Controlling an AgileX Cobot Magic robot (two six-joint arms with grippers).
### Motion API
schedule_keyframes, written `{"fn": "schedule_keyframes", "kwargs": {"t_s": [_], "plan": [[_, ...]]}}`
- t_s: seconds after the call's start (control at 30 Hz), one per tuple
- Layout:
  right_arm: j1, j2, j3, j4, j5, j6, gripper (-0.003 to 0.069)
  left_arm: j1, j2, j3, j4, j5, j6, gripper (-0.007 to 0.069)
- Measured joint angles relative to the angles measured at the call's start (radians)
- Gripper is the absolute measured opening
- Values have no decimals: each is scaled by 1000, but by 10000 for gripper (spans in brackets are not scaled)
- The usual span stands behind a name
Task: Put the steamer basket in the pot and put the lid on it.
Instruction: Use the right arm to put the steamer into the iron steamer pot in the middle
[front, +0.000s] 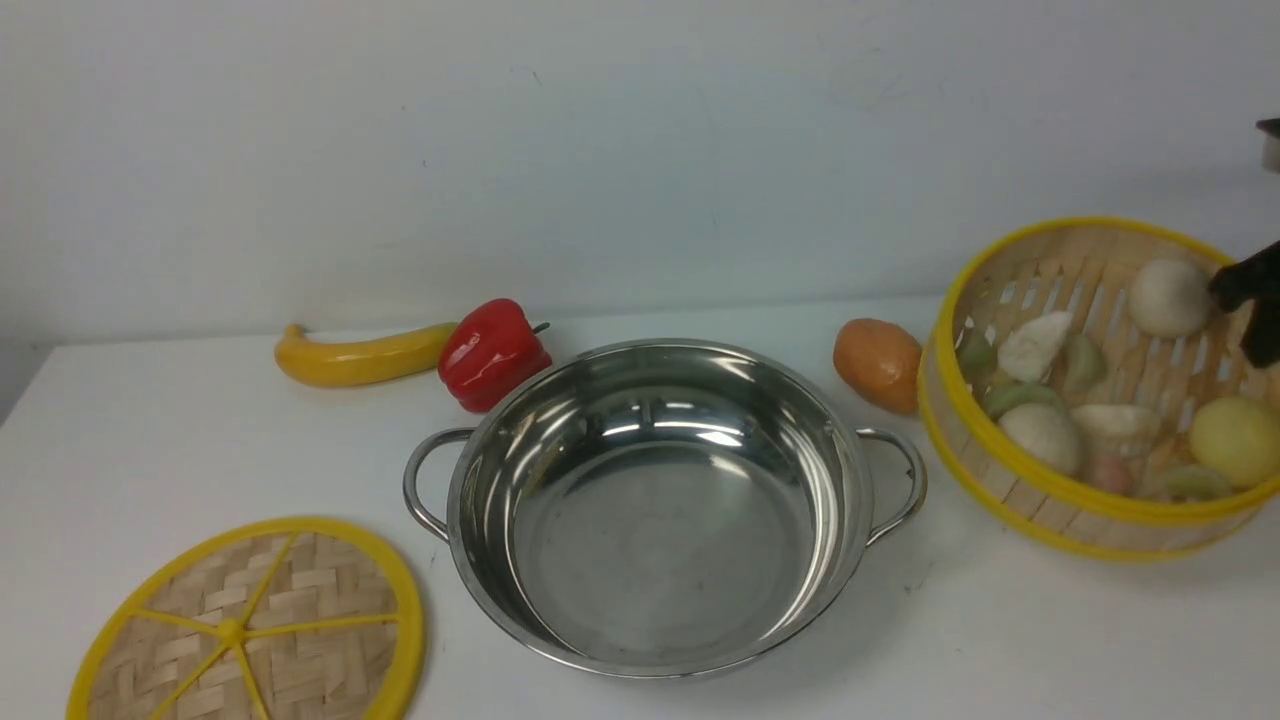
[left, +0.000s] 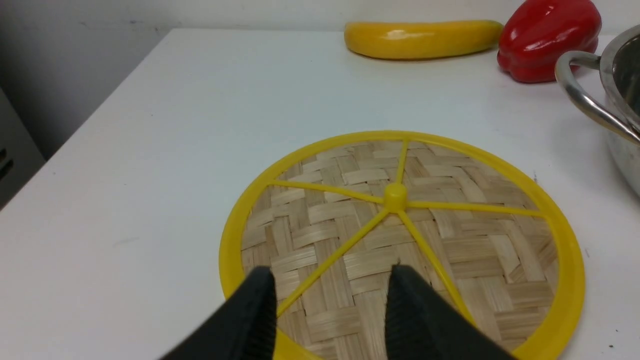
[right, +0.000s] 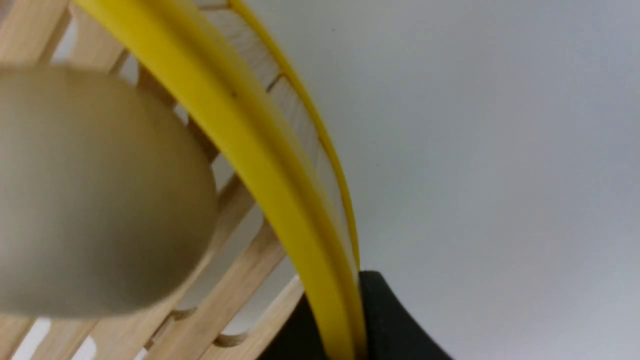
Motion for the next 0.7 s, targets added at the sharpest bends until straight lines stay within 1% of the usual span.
{"fn": "schedule_keyframes", "kwargs": {"t_s": [0.27,0.5,0.6,0.63,0.7], "plan": [[22,-36,0,3,4,37,18,0,0,0,0,0,0,290],[126,-72,-49,3,16,52,18,0,0,0,0,0,0,290],[196,-77,-99,23,21,85,18,0,0,0,0,0,0,290],[199,-77,-101,23,21,86,18,0,0,0,0,0,0,290],[240,-77,-120,51,21,94,18,0,0,0,0,0,0,290]]}}
